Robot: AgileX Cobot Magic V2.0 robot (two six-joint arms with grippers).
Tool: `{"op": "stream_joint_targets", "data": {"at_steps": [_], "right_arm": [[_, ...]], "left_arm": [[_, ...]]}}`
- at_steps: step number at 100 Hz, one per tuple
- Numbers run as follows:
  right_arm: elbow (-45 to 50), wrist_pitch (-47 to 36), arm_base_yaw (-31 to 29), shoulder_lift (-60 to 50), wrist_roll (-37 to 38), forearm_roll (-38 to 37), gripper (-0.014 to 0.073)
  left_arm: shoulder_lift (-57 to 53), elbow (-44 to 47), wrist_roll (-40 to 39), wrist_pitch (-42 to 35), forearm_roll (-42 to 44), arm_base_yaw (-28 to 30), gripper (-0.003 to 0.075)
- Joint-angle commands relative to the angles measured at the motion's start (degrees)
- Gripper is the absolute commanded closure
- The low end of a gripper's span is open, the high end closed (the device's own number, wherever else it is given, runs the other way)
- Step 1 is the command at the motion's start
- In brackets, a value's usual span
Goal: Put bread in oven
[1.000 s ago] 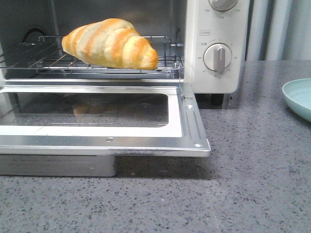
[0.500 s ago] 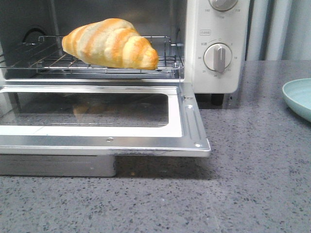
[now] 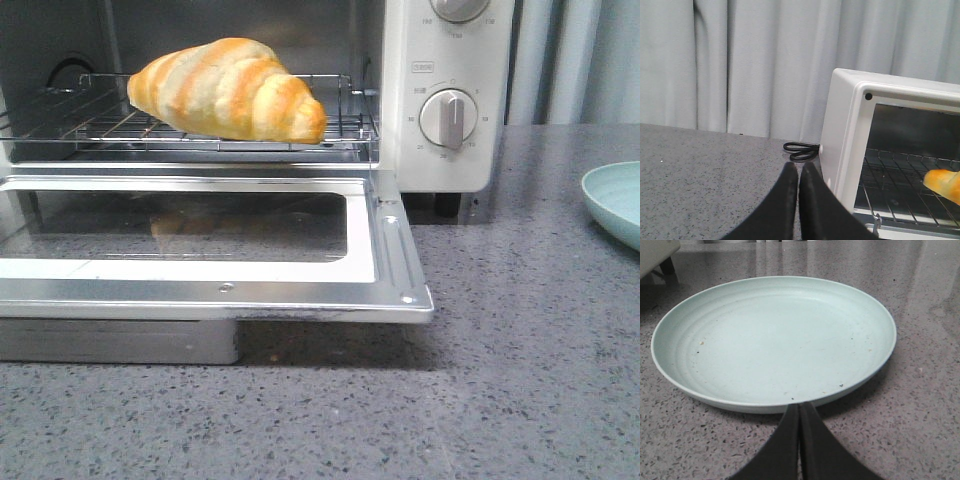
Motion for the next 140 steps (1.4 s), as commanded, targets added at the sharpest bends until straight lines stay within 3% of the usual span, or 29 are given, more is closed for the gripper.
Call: {"op": "stream_joint_targets", "data": {"at_steps": [1,105,140], "right_arm": [[0.69,-1.65,-0.36,-1.18,-0.44,-1.4,0.0664],[0.69,-1.65,-0.36,-1.18,-0.44,-1.4,0.0664],[0.69,-1.65,-0.36,-1.18,-0.44,-1.4,0.0664]], "left_arm": [[0.86,-1.61,-0.24,-4.54,-0.5,0.18,0.0741],[0.86,-1.2,-0.24,-4.67,-0.5,0.18,0.0741],[-0.89,11.01,-0.24,-5.33,11.75,-0.07,0.0741]]}}
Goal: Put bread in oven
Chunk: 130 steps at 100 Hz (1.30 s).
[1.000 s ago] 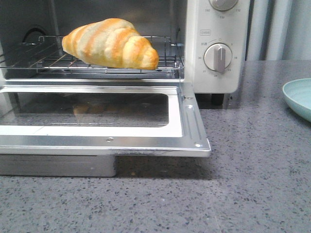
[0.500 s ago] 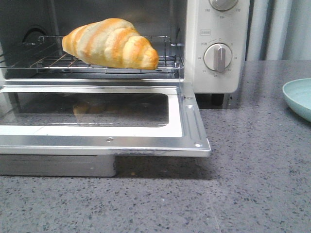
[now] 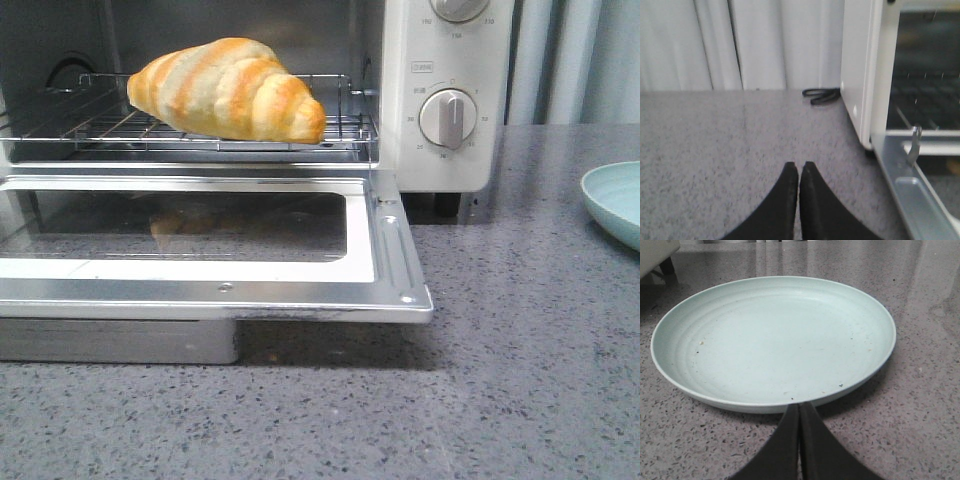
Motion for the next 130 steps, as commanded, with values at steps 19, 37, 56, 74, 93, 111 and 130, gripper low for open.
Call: {"op": "stream_joint_targets", "data": {"at_steps": [19,37,56,74,93,111,130], "right_arm": [[0.69,-1.65,-0.36,-1.18,-0.58,-1.4,0.0664],[0.69,-1.65,-0.36,-1.18,-0.58,-1.4,0.0664],[0.69,-1.65,-0.36,-1.18,-0.58,-1.4,0.0664],[0.69,-1.65,-0.36,-1.18,-0.58,-1.4,0.0664],[0.69,-1.65,-0.36,-1.18,-0.58,-1.4,0.0664],[0.69,-1.65,-0.36,-1.18,-0.58,-1.4,0.0664],[0.69,-1.65,-0.36,-1.18,-0.58,-1.4,0.0664]], "left_arm": [[-3.5,2.92,-0.24,3.5,-2.23,-0.2,0.0741],[-3.6,2.92,-0.24,8.0,-2.23,-0.2,0.0741],[-3.6,2.92,-0.38,9.42,-3.42,-0.2,0.0741],[-3.6,2.92,-0.38,9.42,-3.42,-0.2,0.0741],[-3.6,2.92,-0.38,9.33,-3.42,-0.2,0.0741],[-3.6,2.92,-0.38,9.33,-3.42,-0.2,0.0741],[-3.6,2.92,-0.38,9.33,-3.51,-0.2,0.0741]]}}
